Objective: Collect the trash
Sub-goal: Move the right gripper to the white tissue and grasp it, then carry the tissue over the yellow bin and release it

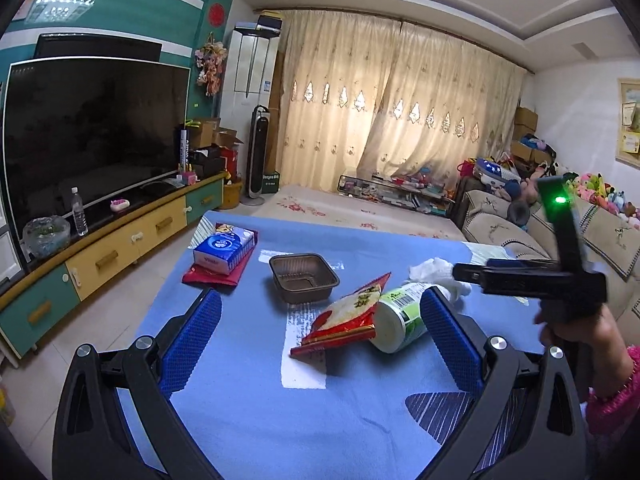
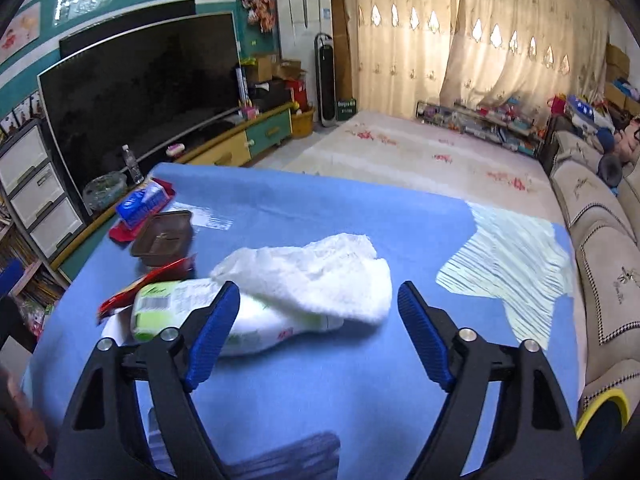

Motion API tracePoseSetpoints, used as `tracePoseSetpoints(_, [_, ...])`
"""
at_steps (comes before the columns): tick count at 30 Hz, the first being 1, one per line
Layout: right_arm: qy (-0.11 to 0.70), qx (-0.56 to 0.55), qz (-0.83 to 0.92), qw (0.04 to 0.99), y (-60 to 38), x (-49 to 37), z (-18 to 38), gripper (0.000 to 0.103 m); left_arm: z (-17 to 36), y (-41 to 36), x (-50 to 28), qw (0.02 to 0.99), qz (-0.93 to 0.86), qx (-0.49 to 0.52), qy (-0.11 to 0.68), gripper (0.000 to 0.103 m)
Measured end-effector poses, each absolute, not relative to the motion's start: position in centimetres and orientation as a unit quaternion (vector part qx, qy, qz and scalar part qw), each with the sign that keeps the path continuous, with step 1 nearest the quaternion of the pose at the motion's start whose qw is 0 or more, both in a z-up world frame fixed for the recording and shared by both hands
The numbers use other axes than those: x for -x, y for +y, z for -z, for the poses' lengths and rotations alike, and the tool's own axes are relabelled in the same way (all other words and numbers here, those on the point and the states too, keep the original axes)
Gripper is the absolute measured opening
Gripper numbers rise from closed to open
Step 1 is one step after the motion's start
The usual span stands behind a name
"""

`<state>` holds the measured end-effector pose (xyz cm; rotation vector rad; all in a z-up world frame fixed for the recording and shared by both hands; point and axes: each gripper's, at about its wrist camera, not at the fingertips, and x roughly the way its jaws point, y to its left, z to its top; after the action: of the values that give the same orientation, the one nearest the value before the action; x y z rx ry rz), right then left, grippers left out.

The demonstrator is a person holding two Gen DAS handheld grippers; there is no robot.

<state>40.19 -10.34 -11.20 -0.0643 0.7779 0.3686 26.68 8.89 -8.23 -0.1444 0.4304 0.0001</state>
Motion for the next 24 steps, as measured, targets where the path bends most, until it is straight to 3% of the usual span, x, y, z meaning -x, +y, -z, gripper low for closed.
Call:
tracePoseSetpoints(6, [0.405,-0.006,-0.191,0.894,-10.7,-41.9,12.4,0.06,8.4,8.0,-26.8,0.975,0.003,0.059,0.214,0.098])
tracePoseSetpoints(9, [0.414,-0.015,-0.202,0.887,-10.6,-42.0,12.7,0.038,8.3,7.4,-26.7,0.976,0.004,0.047,0.211,0.098])
tracePoseSetpoints(11, [0.411,-0.016,-0.197,0.89,-10.7,-41.8,12.6,0.029,8.4,7.1,-26.6,0.977,0.004,0.039,0.209,0.098])
tracePoseSetpoints(13, [0.411,-0.03,-0.204,0.888,-11.2,-41.7,12.5,0.011,8.5,6.8,-26.6,0.977,0.005,0.034,0.212,0.098])
tracePoseSetpoints(24, [0.341,-0.09,-0.199,0.914,-15.4,-39.7,7.7,0.008,9.0,6.3,-26.9,0.975,0.003,0.034,0.22,0.098])
